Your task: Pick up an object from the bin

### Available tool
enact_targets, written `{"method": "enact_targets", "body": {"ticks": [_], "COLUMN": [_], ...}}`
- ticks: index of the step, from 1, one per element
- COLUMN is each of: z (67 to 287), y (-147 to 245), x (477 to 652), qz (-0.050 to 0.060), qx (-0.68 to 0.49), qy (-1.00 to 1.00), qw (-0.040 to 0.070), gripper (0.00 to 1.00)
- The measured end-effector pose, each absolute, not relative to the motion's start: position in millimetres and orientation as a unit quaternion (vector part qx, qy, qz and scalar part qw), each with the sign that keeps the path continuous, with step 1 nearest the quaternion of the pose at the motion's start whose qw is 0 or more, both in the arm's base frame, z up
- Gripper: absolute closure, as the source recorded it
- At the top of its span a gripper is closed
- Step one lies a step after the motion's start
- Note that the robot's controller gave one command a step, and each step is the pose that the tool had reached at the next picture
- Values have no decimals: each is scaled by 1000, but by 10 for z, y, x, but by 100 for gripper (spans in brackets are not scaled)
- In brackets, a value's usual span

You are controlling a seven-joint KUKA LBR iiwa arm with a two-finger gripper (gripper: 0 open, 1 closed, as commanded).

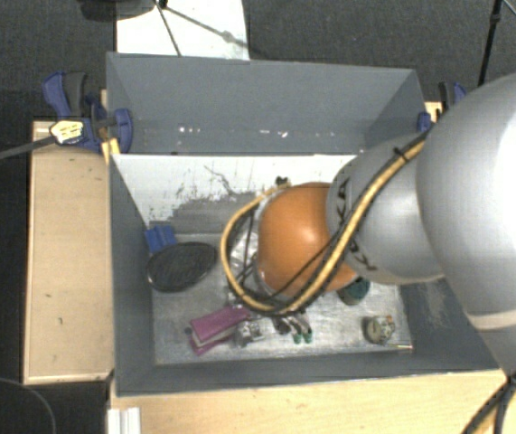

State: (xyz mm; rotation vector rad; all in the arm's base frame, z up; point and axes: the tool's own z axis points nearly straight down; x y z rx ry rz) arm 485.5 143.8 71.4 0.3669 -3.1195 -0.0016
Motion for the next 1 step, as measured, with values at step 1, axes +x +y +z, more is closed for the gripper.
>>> {"method": "enact_targets", "body": {"ticks": [1], "z": [2490], "y": [1242], "x": [4933], "qz": [0], "qx": [296], "qy": [-955], "qw": [-4], "gripper": [100]}}
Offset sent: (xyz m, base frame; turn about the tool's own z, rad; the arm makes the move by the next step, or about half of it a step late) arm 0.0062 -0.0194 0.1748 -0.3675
